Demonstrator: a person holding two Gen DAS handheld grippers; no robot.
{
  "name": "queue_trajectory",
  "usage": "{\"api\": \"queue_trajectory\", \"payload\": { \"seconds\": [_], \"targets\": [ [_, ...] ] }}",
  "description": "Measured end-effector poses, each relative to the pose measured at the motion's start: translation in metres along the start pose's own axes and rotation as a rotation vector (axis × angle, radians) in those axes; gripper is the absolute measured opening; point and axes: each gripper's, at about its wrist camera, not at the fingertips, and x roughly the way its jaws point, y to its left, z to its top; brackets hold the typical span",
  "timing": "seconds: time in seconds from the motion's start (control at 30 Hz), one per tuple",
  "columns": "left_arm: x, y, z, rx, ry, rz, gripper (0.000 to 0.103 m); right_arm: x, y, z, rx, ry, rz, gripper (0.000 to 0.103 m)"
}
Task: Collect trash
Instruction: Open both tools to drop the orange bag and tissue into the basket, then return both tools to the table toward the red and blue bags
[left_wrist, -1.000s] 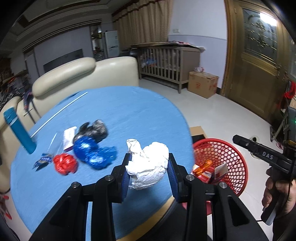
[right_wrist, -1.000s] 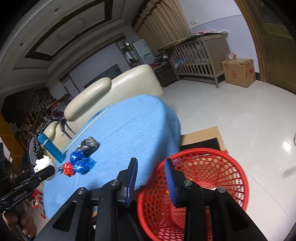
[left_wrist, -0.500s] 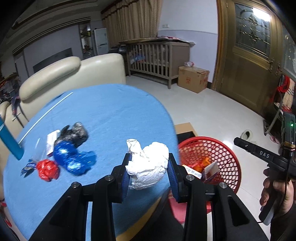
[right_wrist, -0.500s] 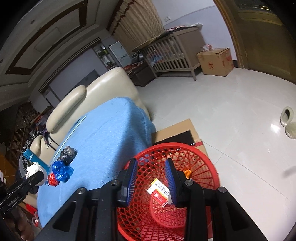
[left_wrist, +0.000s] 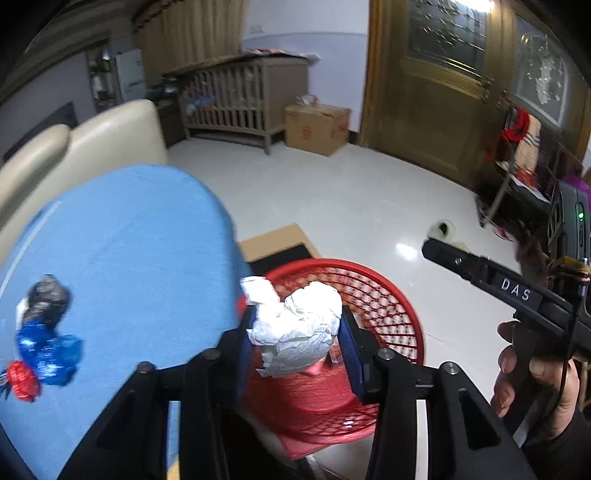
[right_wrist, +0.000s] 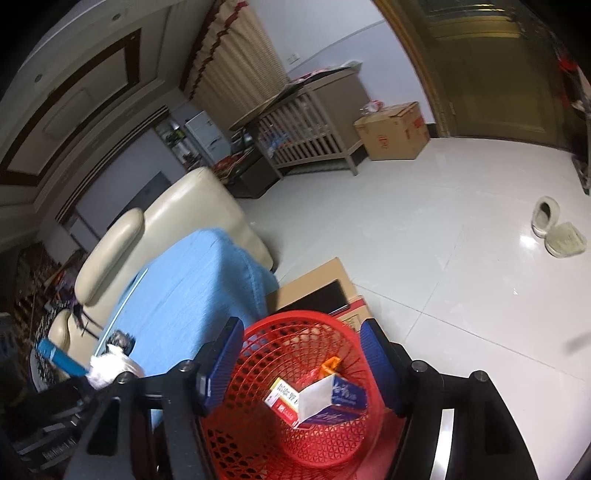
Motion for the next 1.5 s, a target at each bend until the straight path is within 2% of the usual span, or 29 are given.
{"api": "queue_trajectory", "payload": {
  "seconds": [0.07, 0.1, 0.23, 0.33, 0.53, 0.63, 0.7, 1.0, 1.17, 1.5],
  "targets": [
    [0.012, -0.007, 0.001, 0.017, 0.029, -0.011, 0.069, -0.002, -0.006, 0.002, 0.014, -0.003, -0.004, 0.07],
    [0.016, -0.009, 0.001, 0.02, 0.04, -0.009, 0.072, -0.002, -0.008, 0.002, 0.02, -0.004, -0.006, 0.07],
    [0.019, -0.005, 0.001, 0.007, 0.058, -0.011, 0.072, -0.004, -0.013, 0.002, 0.029, -0.003, -0.008, 0.07],
    [0.009, 0.006, 0.001, -0.01, 0.041, 0.012, 0.073, -0.003, -0.013, 0.001, 0.036, 0.004, -0.004, 0.07],
    [-0.022, 0.05, -0.013, -0.081, -0.003, 0.078, 0.074, 0.004, 0.006, -0.002, 0.002, 0.037, 0.02, 0.07],
    [-0.04, 0.08, -0.03, -0.131, -0.02, 0.133, 0.074, 0.012, 0.025, -0.008, -0.036, 0.067, 0.033, 0.072],
    [-0.053, 0.105, -0.046, -0.179, -0.028, 0.171, 0.074, 0.019, 0.042, -0.014, -0.069, 0.096, 0.042, 0.075],
    [-0.113, 0.213, -0.13, -0.479, -0.074, 0.325, 0.074, 0.048, 0.143, -0.052, -0.296, 0.24, 0.11, 0.075],
    [-0.128, 0.251, -0.171, -0.619, -0.079, 0.356, 0.075, 0.059, 0.204, -0.078, -0.444, 0.303, 0.166, 0.076],
    [-0.131, 0.292, -0.212, -0.722, -0.095, 0.377, 0.075, 0.095, 0.332, -0.122, -0.751, 0.372, 0.251, 0.076]
  ]
}}
